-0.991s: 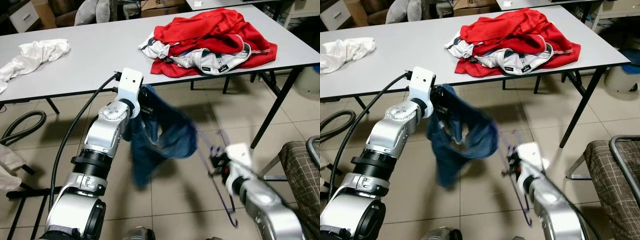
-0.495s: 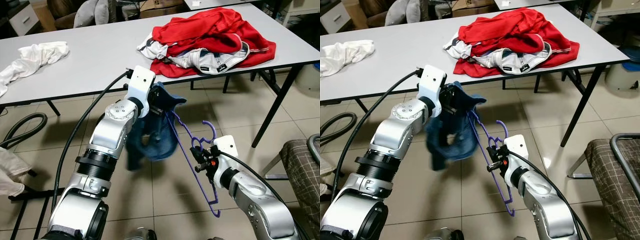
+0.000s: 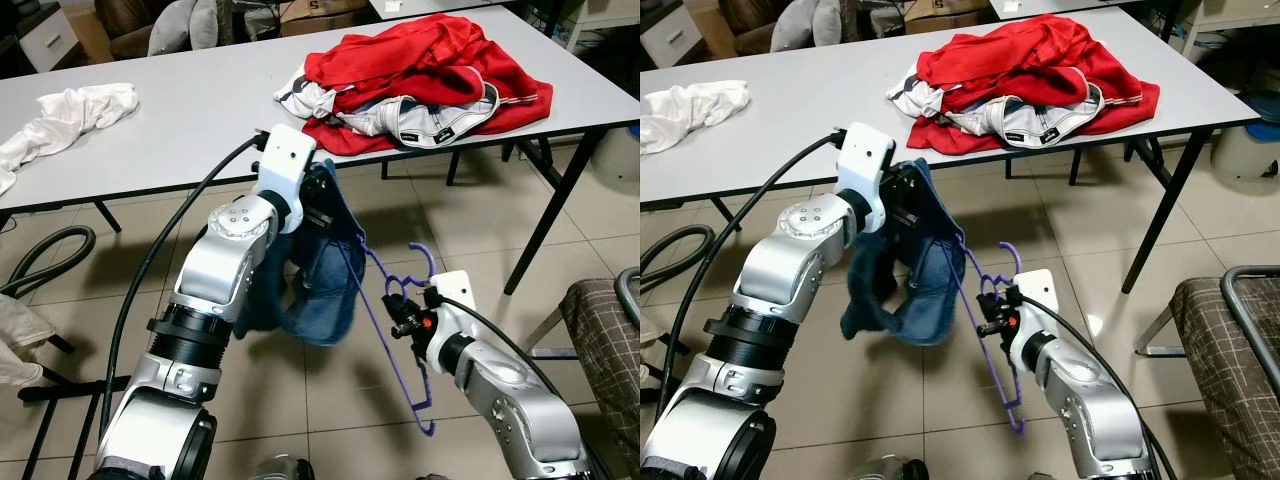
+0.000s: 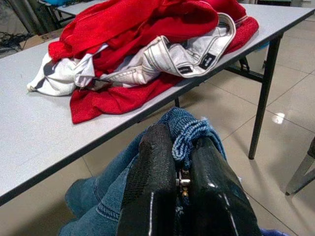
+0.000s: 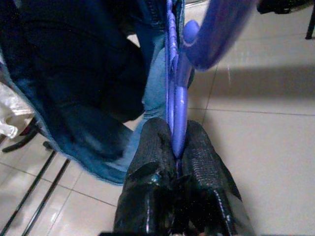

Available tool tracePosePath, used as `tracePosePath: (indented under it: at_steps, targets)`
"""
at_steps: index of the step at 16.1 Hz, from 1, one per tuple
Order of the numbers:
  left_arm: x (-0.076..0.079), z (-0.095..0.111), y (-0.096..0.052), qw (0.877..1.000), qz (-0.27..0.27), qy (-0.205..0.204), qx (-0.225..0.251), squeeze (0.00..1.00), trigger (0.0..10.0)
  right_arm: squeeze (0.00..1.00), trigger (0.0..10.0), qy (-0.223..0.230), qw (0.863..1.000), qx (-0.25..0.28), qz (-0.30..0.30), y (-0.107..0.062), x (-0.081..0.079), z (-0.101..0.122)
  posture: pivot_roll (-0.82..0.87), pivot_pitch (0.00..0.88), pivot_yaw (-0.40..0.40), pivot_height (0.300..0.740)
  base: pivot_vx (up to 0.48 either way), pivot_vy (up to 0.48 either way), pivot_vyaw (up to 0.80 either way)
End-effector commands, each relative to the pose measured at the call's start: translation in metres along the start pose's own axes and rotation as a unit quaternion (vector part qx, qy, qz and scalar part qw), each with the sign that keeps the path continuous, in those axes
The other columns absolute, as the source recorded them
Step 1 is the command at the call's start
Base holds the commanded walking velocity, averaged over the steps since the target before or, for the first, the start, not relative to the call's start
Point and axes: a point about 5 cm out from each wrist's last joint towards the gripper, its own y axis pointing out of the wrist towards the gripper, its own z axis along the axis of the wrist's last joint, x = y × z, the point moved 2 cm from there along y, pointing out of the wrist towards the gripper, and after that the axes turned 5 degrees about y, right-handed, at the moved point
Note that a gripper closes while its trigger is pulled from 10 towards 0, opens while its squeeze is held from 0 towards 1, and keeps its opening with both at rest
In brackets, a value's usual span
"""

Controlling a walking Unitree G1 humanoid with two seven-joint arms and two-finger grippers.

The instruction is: Hang hanger

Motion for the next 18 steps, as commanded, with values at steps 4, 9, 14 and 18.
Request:
tracePosePath:
  at_steps: [4,9,14,18]
  targets:
    - [0.003,0.012,-0.008,1.000,-0.025,0.004,0.017,0.00,0.0,0.00,10.0,0.121,0.989,0.036,-0.072,0.009,0.019,0.003,0.00,0.045,0.164,0.740,0.000,0.000,0.00]
    - [0.006,-0.001,-0.020,0.999,-0.051,0.015,-0.009,0.00,0.0,0.00,10.0,0.214,0.967,0.100,-0.091,0.009,0.043,0.024,0.01,0.038,0.135,0.740,0.000,0.000,0.00]
    - [0.040,-0.057,-0.035,0.984,-0.136,0.076,-0.090,0.00,0.0,0.00,10.0,0.284,0.941,0.184,0.004,0.022,0.023,0.083,0.00,0.047,0.104,0.740,0.000,0.000,0.00]
    - [0.058,-0.039,-0.039,0.982,-0.180,0.016,-0.047,0.00,0.0,0.00,10.0,0.309,0.930,0.199,-0.005,0.029,0.033,0.098,-0.01,0.052,0.084,0.740,0.000,0.000,0.00]
